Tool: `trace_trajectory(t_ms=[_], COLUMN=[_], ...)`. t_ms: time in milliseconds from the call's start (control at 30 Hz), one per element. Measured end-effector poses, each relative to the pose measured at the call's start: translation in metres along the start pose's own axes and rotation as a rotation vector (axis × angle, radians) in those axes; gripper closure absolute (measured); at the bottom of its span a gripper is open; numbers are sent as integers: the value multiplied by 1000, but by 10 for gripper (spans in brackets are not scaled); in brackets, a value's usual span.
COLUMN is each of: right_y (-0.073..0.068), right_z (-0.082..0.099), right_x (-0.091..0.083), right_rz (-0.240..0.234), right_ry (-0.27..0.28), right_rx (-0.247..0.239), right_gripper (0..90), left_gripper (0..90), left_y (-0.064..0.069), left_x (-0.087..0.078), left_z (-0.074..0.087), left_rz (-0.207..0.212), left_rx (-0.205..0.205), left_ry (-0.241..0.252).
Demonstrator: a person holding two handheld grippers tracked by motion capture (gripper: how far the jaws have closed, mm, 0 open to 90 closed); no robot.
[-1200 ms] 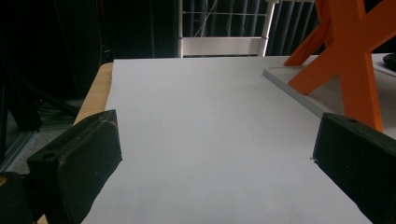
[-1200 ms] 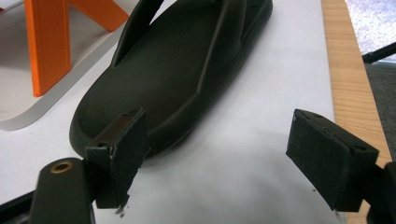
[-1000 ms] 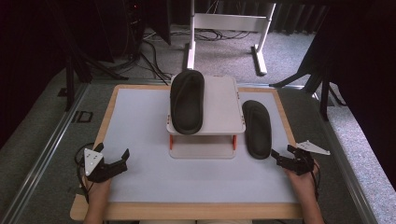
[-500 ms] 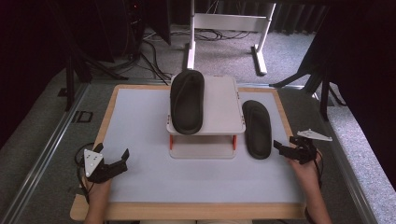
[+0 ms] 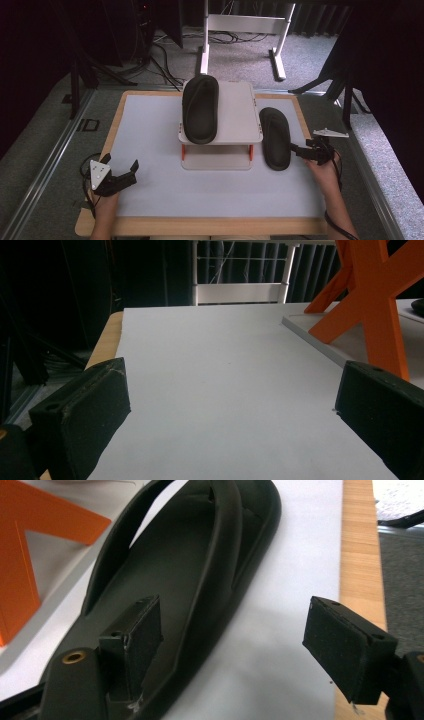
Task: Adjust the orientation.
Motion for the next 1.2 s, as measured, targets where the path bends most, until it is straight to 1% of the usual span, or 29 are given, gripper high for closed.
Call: trace_trajectory(t_ms=[67, 200, 267, 333, 400, 467, 500, 600, 633, 667, 700, 867, 900, 933, 1000, 1133, 1200], right_y=[0, 0, 1, 1, 0, -2, -2, -3, -3, -3, -3, -7, -7, -8, -9, -10, -9], right_z=[-2, -12, -17, -22, -27, -32, -34, -43, -46, -49, -52, -64, -66, -67, -71, -75, -77], right_x=[1, 6, 8, 10, 13, 15, 16, 19, 20, 22, 24, 34, 36, 38, 42, 50, 55], right_rz=[-1, 0, -9, -1, -5, -7, -4, 0, -1, -5, 3, 0, 7, -6, 5, -6, 4], right_ry=[1, 1, 1, 6, -3, -17, -16, -22, -25, -29, -33, -93, -97, -107, -122, -161, -185], right_rx=[2, 12, 21, 26, 17, -3, -8, -8, -7, -6, -13, -33, -39, -44, -65, -68, -61], right_gripper=[223, 224, 224, 232, 249, 282, 284, 286, 306, 305, 308, 309, 339, 362, 362, 416, 428], left_gripper=[7, 7, 7, 7, 8, 7, 7, 7, 7, 7, 8, 7, 8, 7, 8, 7, 8], left_y=[0, 0, 0, 0, 1, 1, 1, 1, 1, 1, 1, 1, 1, 1, 2, 2, 2], left_x=[0, 0, 0, 0, 0, 0, 0, 1, 0, 0, 0, 1, 0, 1, 1, 1, 1], left_z=[0, 0, 0, 0, 0, 0, 0, 0, 0, 0, 0, 0, 0, 0, 0, 0, 0], left_rz=[0, -5, -2, 2, 1, 0, -7, -15, -17, -13, -12, -7, -7, -7, -8, -10, -12], left_rx=[1, 1, 2, 6, 7, 7, 5, 5, 3, 5, 5, 7, 7, 8, 10, 9, 11], left_ry=[0, 2, 2, 0, -1, -1, -2, -9, -6, -5, -5, -6, -6, -7, -9, -13, -13])
Point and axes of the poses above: each handheld gripper's, and its own axes: x roughly forward along the jaws, z roughly out of its underside, y roughly to its right, the point moved 1 cm from there along x, roughly forward along the jaws, and after that the axes turned 4 degrees about x, right-handed, at the moved point
